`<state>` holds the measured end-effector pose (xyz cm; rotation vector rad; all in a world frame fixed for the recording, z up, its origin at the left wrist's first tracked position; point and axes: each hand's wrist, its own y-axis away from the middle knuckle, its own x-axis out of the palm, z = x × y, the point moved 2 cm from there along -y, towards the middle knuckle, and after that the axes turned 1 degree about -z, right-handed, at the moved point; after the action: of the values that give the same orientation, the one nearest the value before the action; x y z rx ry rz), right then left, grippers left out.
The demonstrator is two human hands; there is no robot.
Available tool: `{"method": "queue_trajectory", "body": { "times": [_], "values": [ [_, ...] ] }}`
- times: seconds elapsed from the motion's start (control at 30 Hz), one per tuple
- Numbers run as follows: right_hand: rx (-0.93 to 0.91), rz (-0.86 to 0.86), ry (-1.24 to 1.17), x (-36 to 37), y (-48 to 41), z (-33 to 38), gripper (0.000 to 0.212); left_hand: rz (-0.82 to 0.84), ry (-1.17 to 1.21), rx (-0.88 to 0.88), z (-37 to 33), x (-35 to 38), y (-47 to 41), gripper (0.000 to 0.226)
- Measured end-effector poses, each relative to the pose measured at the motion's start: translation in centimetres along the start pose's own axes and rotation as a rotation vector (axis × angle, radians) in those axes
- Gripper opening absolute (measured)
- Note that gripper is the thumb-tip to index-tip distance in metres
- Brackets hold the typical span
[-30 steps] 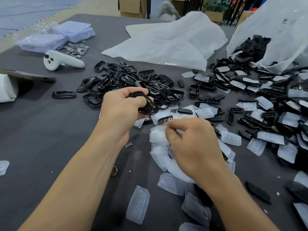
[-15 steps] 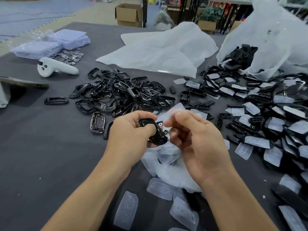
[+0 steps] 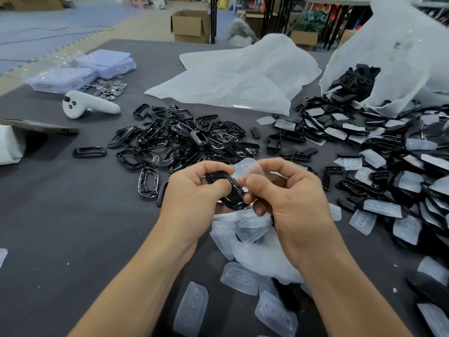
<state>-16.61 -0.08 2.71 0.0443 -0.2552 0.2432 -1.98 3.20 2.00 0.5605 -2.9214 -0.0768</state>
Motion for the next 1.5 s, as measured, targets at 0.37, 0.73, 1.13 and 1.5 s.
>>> {"method": "queue_trajectory", "body": {
  "times": [0.37,0.73,1.13,1.5],
  "values": [
    [-0.036,-0.045,0.062,0.4,0.5,0.4,0.02,-0.026,-0.087,0.036,0.8,-0.4,-0.3,0.028],
    [-0.105,-0.123,0.243,1.6,0.6,-0.4,0.029,0.122,0.262,-0.159,0.8,0.7,0.1,0.021],
    [-0.146,-0.135,0.324,0.6,0.2,-1.1,0.01,0.173,0.385,-0.28,0.6,0.3,0.0,0.038],
    [-0.211,-0.207,0.48,0.3,0.2,-1.2,0.012,0.167,0.38,-0.285,0.8,0.1,-0.1,0.038]
  ]
}}
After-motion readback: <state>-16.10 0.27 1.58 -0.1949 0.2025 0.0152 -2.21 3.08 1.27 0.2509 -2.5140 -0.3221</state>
